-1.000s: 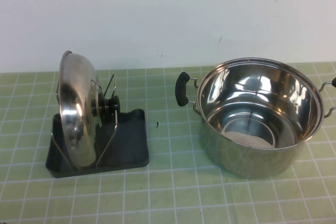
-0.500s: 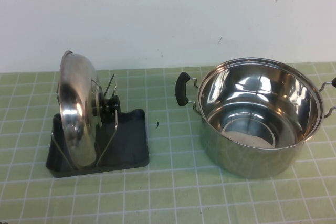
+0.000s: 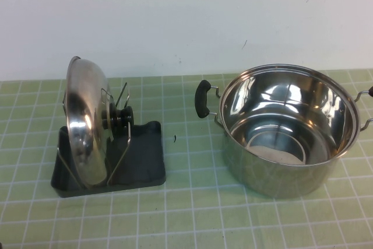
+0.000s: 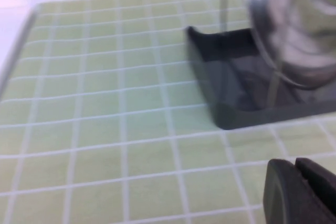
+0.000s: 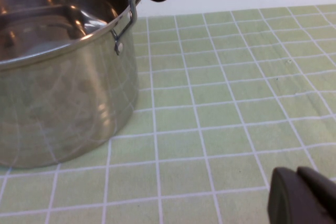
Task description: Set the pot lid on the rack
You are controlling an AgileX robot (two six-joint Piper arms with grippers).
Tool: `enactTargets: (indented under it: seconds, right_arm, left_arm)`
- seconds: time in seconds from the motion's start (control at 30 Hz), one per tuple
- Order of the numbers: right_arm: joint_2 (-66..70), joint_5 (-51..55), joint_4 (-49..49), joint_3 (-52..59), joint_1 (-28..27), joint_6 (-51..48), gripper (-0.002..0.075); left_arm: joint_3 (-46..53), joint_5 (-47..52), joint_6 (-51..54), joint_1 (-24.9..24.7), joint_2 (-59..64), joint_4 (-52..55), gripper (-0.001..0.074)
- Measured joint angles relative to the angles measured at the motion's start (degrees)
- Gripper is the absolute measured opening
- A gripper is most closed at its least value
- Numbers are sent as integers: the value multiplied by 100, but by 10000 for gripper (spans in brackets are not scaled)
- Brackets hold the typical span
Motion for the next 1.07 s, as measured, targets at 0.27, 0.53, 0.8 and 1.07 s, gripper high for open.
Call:
enactTargets:
  seconds: [0.27, 0.53, 0.8, 1.07]
  right_arm:
    - [0, 0, -9, 0, 0, 0, -1]
    - [0, 0, -13, -8, 0, 0, -1]
    - [0, 4, -22, -8, 0, 0, -1]
    - [0, 4, -22, -8, 0, 0, -1]
  left_arm:
    - [33, 73, 689, 996, -647, -533, -2]
    - [22, 384, 1200, 1183, -689, -869, -2]
    - [22, 384, 1452, 579, -712, -917, -2]
    - [22, 384, 1462, 579, -712, -943, -2]
